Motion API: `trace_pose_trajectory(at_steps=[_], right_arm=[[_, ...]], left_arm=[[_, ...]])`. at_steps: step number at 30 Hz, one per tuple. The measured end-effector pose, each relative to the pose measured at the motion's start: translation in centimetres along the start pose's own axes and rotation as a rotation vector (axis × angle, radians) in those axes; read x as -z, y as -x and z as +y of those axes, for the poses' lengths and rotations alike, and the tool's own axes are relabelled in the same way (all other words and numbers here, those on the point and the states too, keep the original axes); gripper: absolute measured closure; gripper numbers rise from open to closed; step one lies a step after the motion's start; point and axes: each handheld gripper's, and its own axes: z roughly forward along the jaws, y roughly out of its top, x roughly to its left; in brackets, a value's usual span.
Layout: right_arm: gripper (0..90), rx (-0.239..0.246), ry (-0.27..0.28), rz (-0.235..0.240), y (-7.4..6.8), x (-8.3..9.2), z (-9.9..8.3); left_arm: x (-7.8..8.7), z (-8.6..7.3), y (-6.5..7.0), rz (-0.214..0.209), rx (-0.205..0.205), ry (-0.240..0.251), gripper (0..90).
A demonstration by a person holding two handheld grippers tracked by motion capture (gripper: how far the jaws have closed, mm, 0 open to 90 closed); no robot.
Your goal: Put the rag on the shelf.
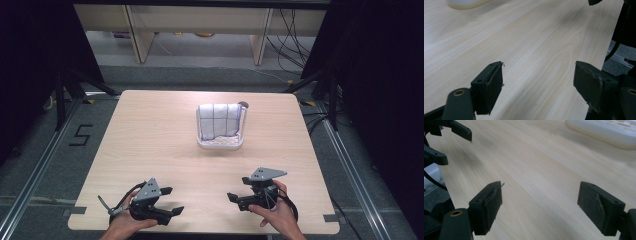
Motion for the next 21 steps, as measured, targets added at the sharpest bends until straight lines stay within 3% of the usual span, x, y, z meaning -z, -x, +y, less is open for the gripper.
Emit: trace_pose_trajectory(at_steps=[1,2,6,12,19,20,21], right_arm=[[19.7,-0.012,-0.005,0.0,-0.1,0.0,-0.2],[19.1,0.013,-0.012,-0.005,-0.1,0.0,-0.3],[17.9,0.038,-0.041,-0.009,-0.3,-0.2,-0.9],[16.9,0.044,-0.062,0.003,-0.7,0.0,-1.5],[16.6,0.047,-0.089,-0.01,-1.0,0.2,-2.8],[16.6,0.049,-0.094,-0.012,-1.0,0.3,-3.0],[16.5,0.046,-0.097,-0.012,-1.1,0.3,-3.1]], left_arm=[[0.0,-0.1,0.2,-0.011,0.023,0.002,22.7],[-0.1,-0.2,0.3,-0.002,0.013,0.003,22.6],[0.0,-0.4,0.5,0.006,0.003,-0.003,22.5],[0.1,-0.7,0.9,-0.018,0.002,-0.014,20.2],[0.3,-0.9,1.3,-0.014,-0.006,-0.005,16.8],[0.3,-0.9,1.5,-0.02,0.015,-0.006,16.6],[0.3,-1.0,1.4,-0.021,0.0,-0.007,16.5]])
